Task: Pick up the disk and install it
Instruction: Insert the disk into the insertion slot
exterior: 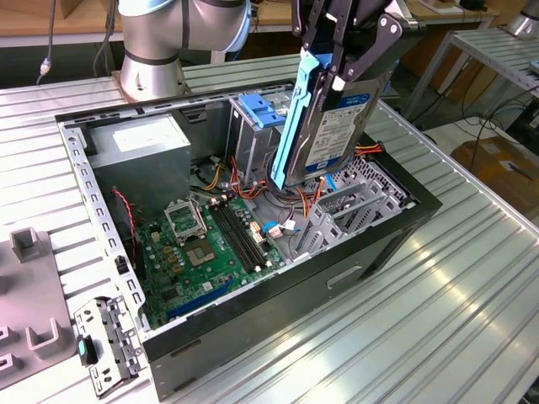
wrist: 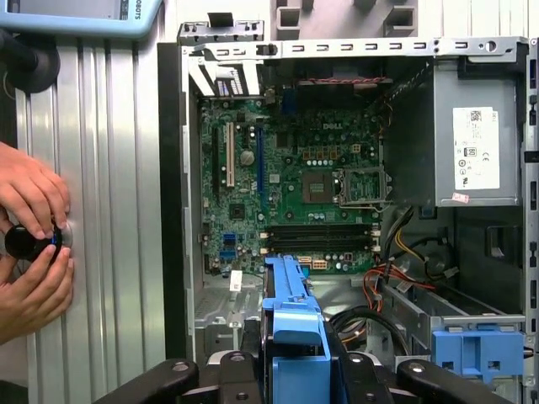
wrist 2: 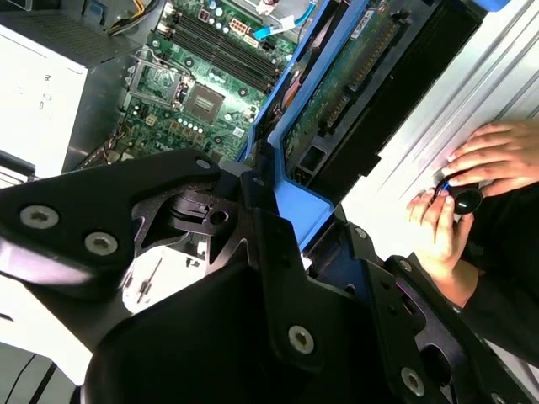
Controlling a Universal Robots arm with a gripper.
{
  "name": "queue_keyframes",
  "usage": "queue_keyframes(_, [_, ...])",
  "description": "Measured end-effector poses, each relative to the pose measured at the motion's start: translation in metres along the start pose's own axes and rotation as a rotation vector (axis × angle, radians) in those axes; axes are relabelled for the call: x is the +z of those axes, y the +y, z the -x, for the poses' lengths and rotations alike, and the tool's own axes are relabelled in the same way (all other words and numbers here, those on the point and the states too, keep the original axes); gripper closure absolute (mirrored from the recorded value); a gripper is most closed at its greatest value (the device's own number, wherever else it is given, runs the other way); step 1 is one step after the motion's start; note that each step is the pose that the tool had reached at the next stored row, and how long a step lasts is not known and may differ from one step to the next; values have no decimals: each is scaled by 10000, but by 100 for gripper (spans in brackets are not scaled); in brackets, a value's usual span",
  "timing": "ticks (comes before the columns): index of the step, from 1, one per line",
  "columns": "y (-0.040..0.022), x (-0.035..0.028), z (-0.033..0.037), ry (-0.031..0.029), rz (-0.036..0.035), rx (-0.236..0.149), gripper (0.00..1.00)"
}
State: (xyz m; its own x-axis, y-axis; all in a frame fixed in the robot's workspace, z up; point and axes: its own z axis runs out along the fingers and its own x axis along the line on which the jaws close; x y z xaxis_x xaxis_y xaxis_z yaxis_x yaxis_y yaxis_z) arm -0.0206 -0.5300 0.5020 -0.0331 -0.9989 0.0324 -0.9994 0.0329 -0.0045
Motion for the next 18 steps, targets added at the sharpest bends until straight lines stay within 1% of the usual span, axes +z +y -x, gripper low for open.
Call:
queue_keyframes(1, [-16, 0, 1, 0, 0, 0, 63])
queue_keyframes(2, [-55, 0, 2, 1, 0, 0, 63])
queue_keyframes(3, [-81, 0, 3, 0, 0, 0, 63])
queue_keyframes(11, [-246, 1, 8, 1, 0, 1, 63])
queue_keyframes(13, [-256, 1, 9, 1, 0, 0, 63])
queue_keyframes(18, [-258, 1, 9, 0, 1, 1, 63])
